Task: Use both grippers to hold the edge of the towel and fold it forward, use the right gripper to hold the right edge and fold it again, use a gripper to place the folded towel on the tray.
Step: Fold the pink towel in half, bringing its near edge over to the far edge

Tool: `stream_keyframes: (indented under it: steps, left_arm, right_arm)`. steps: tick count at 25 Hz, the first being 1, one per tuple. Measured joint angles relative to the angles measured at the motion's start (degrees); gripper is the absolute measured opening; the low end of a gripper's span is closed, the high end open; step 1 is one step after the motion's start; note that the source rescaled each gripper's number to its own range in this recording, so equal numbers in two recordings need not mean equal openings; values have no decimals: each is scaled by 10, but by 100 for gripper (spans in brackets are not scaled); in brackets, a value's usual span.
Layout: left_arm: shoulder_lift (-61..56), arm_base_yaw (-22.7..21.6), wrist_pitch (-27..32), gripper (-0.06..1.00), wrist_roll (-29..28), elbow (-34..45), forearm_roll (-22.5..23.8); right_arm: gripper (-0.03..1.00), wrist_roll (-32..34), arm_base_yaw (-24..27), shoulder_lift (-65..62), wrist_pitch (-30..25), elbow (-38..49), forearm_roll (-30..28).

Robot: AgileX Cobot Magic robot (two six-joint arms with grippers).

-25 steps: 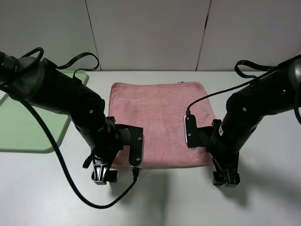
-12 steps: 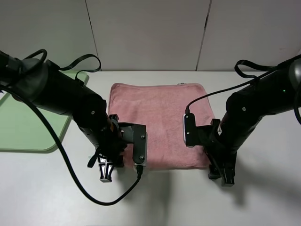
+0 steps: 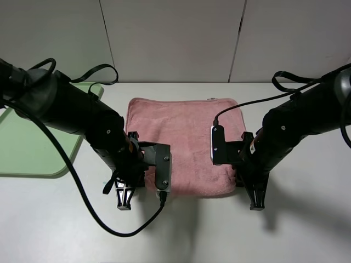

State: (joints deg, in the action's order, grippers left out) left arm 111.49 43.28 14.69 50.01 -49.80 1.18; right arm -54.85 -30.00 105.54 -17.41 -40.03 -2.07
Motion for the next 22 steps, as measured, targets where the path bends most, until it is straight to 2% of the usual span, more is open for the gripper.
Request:
stream_keyframes:
  steps: [18,22]
  left_arm:
    - [-3,0,2,0,0,0,2]
    - [-15,0,29,0,0,1,10]
  right_arm:
    - [0,8,0,-1,-2,0,0]
    - [0,24,0,-9,-6,1,0]
